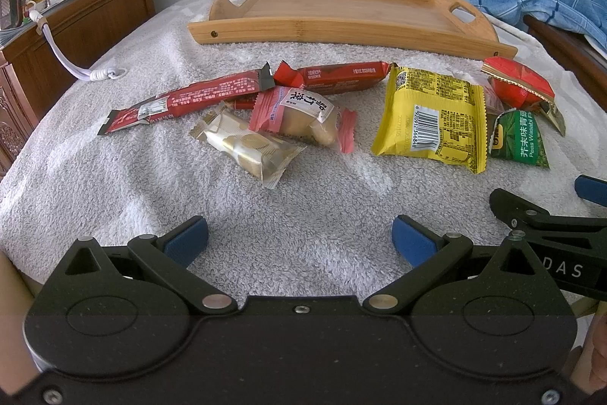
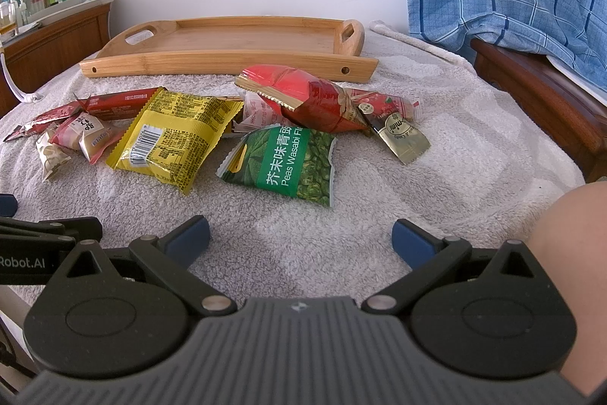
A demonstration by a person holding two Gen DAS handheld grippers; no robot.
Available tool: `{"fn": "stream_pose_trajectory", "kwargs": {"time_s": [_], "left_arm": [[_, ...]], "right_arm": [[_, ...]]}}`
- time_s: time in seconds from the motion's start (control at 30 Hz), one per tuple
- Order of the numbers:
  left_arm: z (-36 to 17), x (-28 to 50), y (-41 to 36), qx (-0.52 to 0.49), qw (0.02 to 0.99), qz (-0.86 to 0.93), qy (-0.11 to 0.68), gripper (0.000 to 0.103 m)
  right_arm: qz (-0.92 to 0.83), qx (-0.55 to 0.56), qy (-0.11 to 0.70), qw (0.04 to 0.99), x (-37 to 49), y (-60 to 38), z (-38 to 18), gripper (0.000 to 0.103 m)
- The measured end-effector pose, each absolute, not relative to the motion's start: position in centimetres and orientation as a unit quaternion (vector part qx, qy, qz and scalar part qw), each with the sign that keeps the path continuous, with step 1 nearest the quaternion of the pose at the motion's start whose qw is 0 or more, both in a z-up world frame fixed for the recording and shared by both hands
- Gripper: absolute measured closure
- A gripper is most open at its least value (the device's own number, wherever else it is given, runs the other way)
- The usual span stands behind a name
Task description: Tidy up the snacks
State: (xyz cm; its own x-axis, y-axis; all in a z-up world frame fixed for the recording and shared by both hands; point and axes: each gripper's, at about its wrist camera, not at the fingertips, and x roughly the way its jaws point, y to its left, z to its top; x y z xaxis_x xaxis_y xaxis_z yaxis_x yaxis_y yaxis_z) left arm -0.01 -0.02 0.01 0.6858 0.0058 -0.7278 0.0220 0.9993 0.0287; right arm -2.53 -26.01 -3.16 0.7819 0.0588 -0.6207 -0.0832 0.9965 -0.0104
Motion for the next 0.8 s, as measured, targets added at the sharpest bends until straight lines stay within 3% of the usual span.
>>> {"fn": "stream_pose_trajectory", "kwargs": {"time_s": [0.53,0.67,0.73,0.8], "left_arm": [[0.1,-0.6,-0.1,0.014,0.927,-0.003,0.374,0.000],[1.2,-0.8,0.9,-0.015,0.934,0.004,0.356,0.021],[1.9,-0.8,1.6,-0.025,0.940,0.005,0.339,0.021],[2.5,-0.5,2.1,-0.026,0.947,0.004,0.320,0.030]], "right_arm": [[0.028,-0.015,0.322,0.946,-2.5,-25.8,-3.1,0.000],[0.045,-0.001,0.313,0.949,-2.8,-26.4,-2.1,0.000],[0.049,0.005,0.288,0.956,-3.4,-26.6,-1.5,0.000],[0.056,0.003,0.263,0.963,-3.7,-26.6,-0.8,0.004]]}}
